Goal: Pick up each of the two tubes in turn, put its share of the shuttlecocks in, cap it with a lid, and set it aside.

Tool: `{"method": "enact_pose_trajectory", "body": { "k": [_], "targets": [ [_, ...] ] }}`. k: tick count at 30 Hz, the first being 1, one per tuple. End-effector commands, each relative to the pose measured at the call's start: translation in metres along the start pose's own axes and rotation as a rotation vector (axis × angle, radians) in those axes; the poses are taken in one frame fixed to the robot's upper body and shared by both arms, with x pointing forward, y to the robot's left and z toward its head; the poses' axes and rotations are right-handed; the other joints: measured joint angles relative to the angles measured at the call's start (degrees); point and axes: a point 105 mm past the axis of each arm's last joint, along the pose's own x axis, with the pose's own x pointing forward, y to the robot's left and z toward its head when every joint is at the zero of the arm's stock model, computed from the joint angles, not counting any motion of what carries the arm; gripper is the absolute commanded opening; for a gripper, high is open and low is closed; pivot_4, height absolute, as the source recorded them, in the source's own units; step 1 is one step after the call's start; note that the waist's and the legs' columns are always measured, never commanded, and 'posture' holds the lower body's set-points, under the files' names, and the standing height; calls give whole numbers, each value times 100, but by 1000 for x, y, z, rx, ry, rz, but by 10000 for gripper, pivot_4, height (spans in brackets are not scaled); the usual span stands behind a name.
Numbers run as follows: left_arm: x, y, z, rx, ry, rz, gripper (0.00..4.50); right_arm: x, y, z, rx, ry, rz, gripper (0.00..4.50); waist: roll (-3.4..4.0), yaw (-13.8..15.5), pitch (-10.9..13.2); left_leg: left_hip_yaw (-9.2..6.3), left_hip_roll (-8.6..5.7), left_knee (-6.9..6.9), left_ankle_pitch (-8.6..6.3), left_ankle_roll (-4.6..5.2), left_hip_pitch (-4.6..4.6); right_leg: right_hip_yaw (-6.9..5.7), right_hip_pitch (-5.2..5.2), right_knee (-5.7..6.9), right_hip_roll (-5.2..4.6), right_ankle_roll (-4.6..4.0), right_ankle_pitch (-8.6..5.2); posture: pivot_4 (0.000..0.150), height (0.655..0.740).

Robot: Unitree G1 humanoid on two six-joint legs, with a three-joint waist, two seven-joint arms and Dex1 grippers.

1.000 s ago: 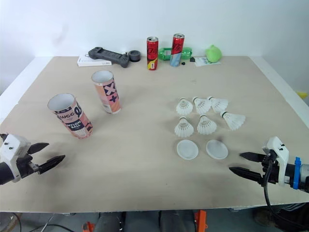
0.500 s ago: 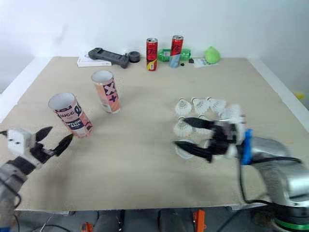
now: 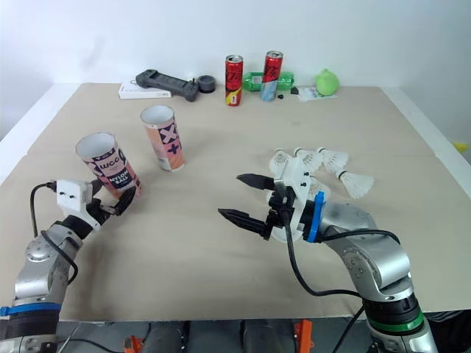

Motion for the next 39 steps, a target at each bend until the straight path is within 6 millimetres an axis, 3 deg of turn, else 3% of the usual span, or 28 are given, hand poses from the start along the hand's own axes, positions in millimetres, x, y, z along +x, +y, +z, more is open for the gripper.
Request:
{"method": "enact_pose_trajectory", "body": {
  "k": [1,11,12,13,15,21,29,34,39],
  "targets": [
    [13,6,16,46,-62,1,45000,4,10,12,-51,-46,17,44893,0,0,0,0,0,1,1,1,0,-1,0,0,0,2,1,1500,7400],
    [28,6,21,46,-99,-6,45000,6,14,8,-42,-48,8,44893,0,0,0,1,1,0,5,3,0,1,0,0,0,6,5,1500,7400],
    [28,6,21,43,-103,-6,39481,6,14,8,-41,-47,7,45000,0,0,0,1,1,0,5,3,0,0,0,0,0,6,5,1500,7400],
    [28,6,20,41,-102,-3,39052,6,15,7,-40,-46,5,45000,0,0,0,1,0,0,5,3,0,0,0,0,0,7,5,1500,7400],
    [28,6,18,33,-85,-1,30728,6,15,6,-38,-46,0,45000,0,0,0,1,1,1,5,3,0,0,0,-1,0,8,5,1500,7400],
    [17,10,20,81,-82,32,30728,-7,2,-20,-64,20,-249,45000,-1,1,-1,1,0,0,5,3,0,2,1,-1,-1,8,4,1500,7400],
    [-2,15,36,502,-67,65,30728,-28,-8,-52,-66,94,-593,45000,-1,-1,0,9,8,-5,7,-3,5,2,-9,0,1,5,6,1500,7400],
    [-3,3,43,770,-85,22,30728,-29,-31,-63,-23,112,-760,45000,-3,11,-2,15,10,-5,16,-13,5,2,-12,-2,-8,-20,2,1500,7400],
    [-2,-5,45,820,-104,1,30728,-21,-50,-69,71,88,-839,45000,-1,11,-1,29,17,-9,22,-7,1,5,-30,-1,-6,-30,18,1500,7400]
  ]
}}
